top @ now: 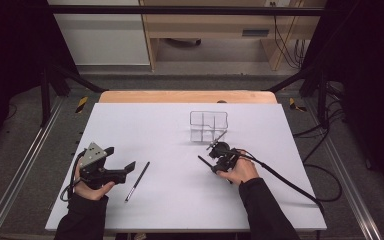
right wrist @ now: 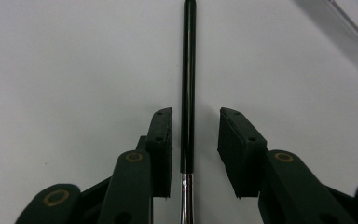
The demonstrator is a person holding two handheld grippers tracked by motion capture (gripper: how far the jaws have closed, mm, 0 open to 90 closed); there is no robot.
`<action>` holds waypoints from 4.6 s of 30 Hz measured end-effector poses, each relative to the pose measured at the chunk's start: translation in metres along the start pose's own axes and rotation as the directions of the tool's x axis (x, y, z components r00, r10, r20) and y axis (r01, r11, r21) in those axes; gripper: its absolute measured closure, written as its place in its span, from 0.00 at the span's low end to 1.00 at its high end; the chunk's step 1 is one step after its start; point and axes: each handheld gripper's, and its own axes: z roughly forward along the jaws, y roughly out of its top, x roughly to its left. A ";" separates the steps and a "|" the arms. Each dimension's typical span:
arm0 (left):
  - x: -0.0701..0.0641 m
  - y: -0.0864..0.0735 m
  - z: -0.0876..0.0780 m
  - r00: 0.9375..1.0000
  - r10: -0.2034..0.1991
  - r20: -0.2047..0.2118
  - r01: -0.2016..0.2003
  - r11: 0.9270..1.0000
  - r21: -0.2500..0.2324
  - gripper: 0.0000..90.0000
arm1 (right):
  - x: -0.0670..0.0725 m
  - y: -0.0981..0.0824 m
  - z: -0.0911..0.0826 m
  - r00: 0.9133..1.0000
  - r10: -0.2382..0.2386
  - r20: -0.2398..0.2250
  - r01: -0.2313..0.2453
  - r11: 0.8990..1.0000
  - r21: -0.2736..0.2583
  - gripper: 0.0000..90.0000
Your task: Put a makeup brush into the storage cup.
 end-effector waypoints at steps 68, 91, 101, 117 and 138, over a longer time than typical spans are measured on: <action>-0.020 0.017 0.010 0.993 0.113 0.039 -0.114 0.993 0.020 0.08 | 0.009 0.008 -0.077 0.994 -0.066 -0.090 0.047 0.980 -0.194 0.94; -0.045 0.045 0.029 0.958 0.274 0.082 -0.279 0.959 0.058 0.08 | 0.016 0.016 -0.091 0.989 -0.102 -0.110 0.079 0.977 -0.198 0.94; -0.063 0.056 0.038 0.928 0.359 0.099 -0.367 0.927 0.081 0.07 | 0.018 0.018 -0.096 0.985 -0.117 -0.127 0.089 0.975 -0.204 0.94; -0.080 0.061 0.048 0.887 0.449 0.107 -0.459 0.882 0.103 0.08 | 0.026 0.021 -0.097 0.978 -0.142 -0.152 0.113 0.976 -0.184 0.94; -0.095 0.058 0.056 0.842 0.524 0.130 -0.538 0.835 0.114 0.08 | 0.035 0.028 -0.096 0.965 -0.178 -0.190 0.149 0.976 -0.158 0.94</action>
